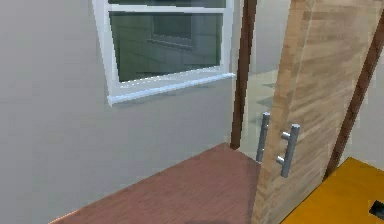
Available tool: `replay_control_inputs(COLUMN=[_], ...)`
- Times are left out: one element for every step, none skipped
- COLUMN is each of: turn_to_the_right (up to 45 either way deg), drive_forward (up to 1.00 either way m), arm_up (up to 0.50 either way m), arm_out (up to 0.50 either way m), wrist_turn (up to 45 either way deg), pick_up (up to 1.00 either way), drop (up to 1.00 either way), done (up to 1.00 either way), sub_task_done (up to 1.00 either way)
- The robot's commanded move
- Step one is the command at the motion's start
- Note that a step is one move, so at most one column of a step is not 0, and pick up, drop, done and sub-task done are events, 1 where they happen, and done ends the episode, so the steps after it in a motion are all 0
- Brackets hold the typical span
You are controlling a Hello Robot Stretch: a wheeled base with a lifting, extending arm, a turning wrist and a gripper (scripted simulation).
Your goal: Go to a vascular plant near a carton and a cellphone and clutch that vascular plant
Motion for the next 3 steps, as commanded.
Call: replay_control_inputs(turn_to_the_right=[0.0, 0.0, 0.0], drive_forward=[0.0, 0.0, 0.0], arm_up=[0.0, -0.3, 0.0], arm_out=[0.0, 0.0, 0.0], wrist_turn=[18.0, 0.0, 0.0], pick_up=[0.0, 0.0, 1.0], drop=[0.0, 0.0, 0.0], done=[0.0, 0.0, 0.0], sub_task_done=[0.0, 0.0, 0.0])
